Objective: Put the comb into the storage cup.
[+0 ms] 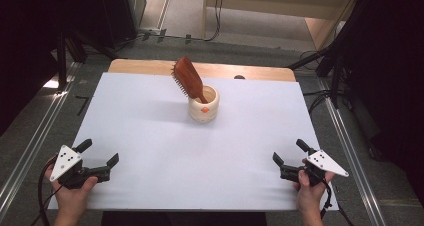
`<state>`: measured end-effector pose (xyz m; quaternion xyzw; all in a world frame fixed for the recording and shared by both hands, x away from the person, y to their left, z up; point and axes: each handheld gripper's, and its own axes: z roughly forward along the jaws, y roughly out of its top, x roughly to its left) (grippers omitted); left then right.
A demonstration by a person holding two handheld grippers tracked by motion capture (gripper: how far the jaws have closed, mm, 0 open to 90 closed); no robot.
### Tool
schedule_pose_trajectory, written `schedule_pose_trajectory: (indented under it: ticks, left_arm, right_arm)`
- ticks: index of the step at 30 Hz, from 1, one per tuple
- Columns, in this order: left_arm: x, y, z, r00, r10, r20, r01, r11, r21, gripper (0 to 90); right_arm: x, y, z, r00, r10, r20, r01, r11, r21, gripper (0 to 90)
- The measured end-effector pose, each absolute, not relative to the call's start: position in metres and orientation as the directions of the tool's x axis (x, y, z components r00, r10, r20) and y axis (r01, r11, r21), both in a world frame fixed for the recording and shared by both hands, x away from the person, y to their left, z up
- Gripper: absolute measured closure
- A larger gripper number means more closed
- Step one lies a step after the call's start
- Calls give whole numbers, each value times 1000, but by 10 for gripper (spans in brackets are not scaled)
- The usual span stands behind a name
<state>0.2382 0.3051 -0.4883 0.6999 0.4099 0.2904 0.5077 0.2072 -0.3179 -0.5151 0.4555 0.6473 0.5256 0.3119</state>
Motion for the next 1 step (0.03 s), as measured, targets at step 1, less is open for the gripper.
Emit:
schedule_pose_trajectory:
  ticks: [1]
  left_arm:
    - [238,306,-488,495,869,-11,278,-147,949,0]
  right_arm:
    - [207,-318,-515,-390,918,77,263,30,964,0]
